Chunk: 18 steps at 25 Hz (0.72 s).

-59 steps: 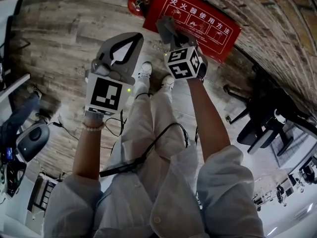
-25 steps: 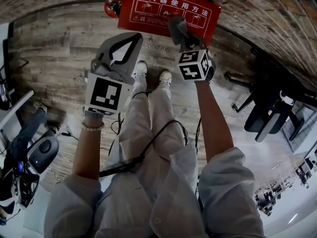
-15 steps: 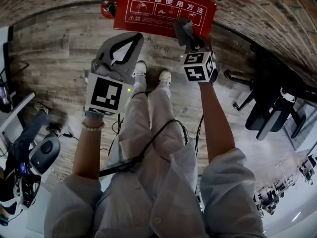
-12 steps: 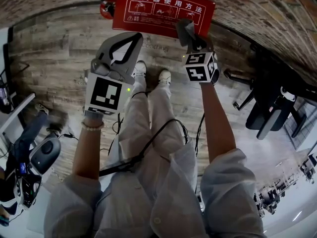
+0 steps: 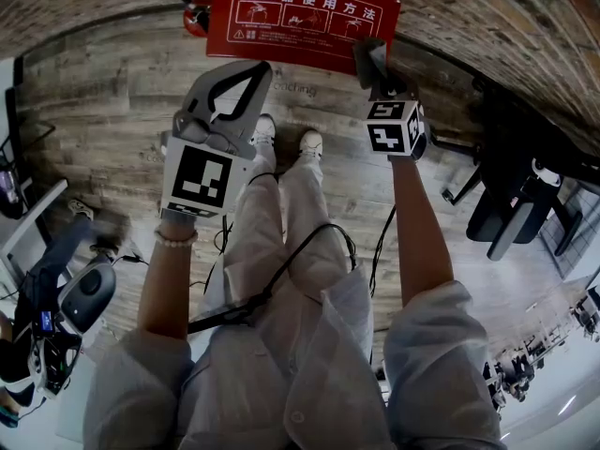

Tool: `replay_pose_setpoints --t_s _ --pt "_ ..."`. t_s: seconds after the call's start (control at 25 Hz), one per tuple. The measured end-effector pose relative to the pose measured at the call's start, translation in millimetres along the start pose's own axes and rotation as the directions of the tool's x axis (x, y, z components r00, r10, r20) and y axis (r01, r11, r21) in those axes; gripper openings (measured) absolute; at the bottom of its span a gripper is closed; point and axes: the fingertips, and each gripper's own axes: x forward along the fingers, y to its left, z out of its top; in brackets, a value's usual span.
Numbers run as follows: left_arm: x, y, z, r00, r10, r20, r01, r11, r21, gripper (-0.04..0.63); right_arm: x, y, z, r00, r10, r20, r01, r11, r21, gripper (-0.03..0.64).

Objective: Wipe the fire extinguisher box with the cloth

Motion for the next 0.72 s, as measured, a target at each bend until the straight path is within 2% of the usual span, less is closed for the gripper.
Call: replay_pose_setpoints --t_s 0.48,0.72 --pt "-5 -3 6 1.0 0.002 0.005 -0.002 1.0 0.013 -0.002 -4 -4 0 1.0 -0.014 0.0 0.014 1.0 0.0 0.02" --pt "-20 -6 34 0.999 0.01 0.035 -0.011 1.0 0.029 -0.002 -42 -9 15 0.997 -0.031 0.064 0.027 0.997 0.075 0.02"
